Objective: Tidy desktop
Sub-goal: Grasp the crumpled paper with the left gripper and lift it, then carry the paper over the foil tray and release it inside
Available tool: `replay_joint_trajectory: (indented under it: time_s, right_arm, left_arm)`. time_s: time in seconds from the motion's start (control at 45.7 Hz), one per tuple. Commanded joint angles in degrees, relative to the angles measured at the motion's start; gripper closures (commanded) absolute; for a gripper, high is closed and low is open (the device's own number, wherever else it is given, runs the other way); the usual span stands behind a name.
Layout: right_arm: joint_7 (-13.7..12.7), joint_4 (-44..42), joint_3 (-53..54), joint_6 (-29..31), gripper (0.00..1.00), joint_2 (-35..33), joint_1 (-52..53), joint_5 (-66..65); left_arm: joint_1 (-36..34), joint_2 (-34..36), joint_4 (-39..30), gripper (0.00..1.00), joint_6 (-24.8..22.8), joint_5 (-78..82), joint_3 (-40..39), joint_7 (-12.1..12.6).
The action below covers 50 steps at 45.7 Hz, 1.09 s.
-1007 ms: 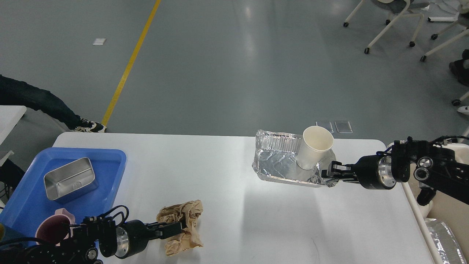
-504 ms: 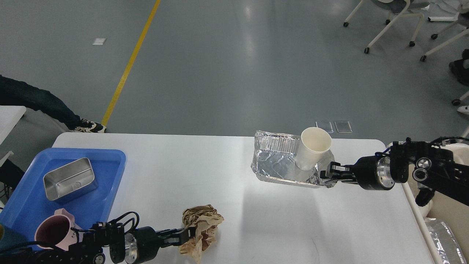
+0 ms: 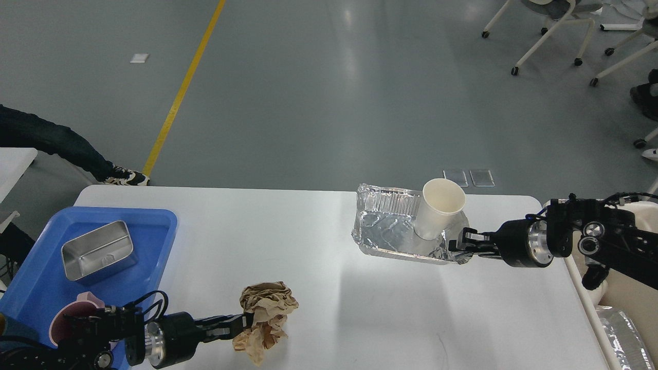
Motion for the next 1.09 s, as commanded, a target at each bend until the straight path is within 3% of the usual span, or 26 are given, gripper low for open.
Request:
replay_joint_trajectory:
  time_s: [0.0, 0.109, 0.219, 0.547, 0.832, 1.073]
  right_arm:
    - [0.0, 0.0, 0.1, 0.0, 1.0, 0.0, 0.0, 0.0]
    - [0.0, 0.0, 0.1, 0.0, 1.0, 0.0, -0.1, 0.0]
    - [0.0, 0.0, 0.2, -0.1, 1.0, 0.3, 0.0, 0.0]
    - [0.0, 0.0, 0.7, -0.1, 1.0, -0.1, 0.0, 0.0]
    - [0.0, 0.1, 0.7, -0.1, 1.0, -0.1, 0.1, 0.0]
    - [0.0, -0.3, 0.8, -0.1, 1.0, 0.2, 0.0, 0.0]
  left_arm:
    - [-3.2, 10.4, -8.5, 1.0, -0.3, 0.1, -0.1, -0.1]
    - [-7.7, 17.2, -12.2, 1.0, -0.9, 0.1, -0.6, -0.2]
    - [-13.1, 19.7, -13.0, 1.0, -2.7, 0.0, -2.1, -0.9]
    - [-27.5, 20.9, -13.6, 1.0, -16.9, -5.3, -13.9, -1.1]
    - [-37.7, 16.9, -11.0, 1.0, -19.8, -7.5, -13.5, -1.0]
    - [-37.4, 4.0, 2.1, 1.0, -24.3, -7.2, -13.2, -0.9]
